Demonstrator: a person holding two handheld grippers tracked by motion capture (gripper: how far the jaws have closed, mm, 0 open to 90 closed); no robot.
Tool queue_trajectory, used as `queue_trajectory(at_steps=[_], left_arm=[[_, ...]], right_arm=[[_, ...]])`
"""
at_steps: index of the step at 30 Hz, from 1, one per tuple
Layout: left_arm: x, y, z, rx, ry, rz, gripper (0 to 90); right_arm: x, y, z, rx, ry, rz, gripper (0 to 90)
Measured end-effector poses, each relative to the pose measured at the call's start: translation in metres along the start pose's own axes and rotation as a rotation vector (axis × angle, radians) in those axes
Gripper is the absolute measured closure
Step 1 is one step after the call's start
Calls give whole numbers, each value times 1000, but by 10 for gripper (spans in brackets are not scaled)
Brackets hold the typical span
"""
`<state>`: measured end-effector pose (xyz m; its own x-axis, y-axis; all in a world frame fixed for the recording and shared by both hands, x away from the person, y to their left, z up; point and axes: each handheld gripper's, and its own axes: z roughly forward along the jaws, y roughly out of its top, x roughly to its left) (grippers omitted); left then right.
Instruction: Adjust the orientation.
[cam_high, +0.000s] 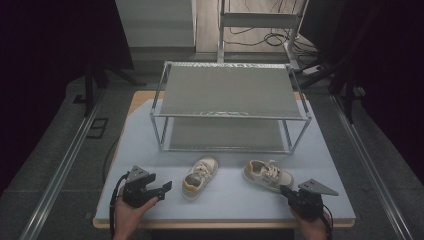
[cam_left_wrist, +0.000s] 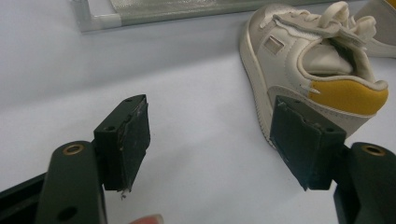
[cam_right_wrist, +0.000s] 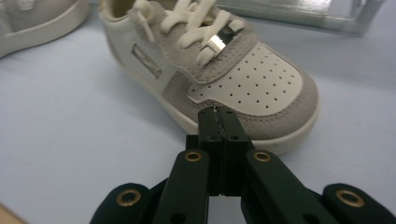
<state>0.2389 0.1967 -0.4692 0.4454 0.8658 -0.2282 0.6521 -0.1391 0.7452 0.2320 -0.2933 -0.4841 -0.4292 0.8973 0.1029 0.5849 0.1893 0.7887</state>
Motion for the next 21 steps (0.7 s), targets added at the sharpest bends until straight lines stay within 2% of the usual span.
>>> queue_trajectory(at_steps=[11,21], left_arm=[[1,3,0,-2,-9,4,285],[1,2,2,3,-2,2,285]], right_arm=[[-23,16,11,11,-76,30,891],[-40,26,23,11,-91,56,891]])
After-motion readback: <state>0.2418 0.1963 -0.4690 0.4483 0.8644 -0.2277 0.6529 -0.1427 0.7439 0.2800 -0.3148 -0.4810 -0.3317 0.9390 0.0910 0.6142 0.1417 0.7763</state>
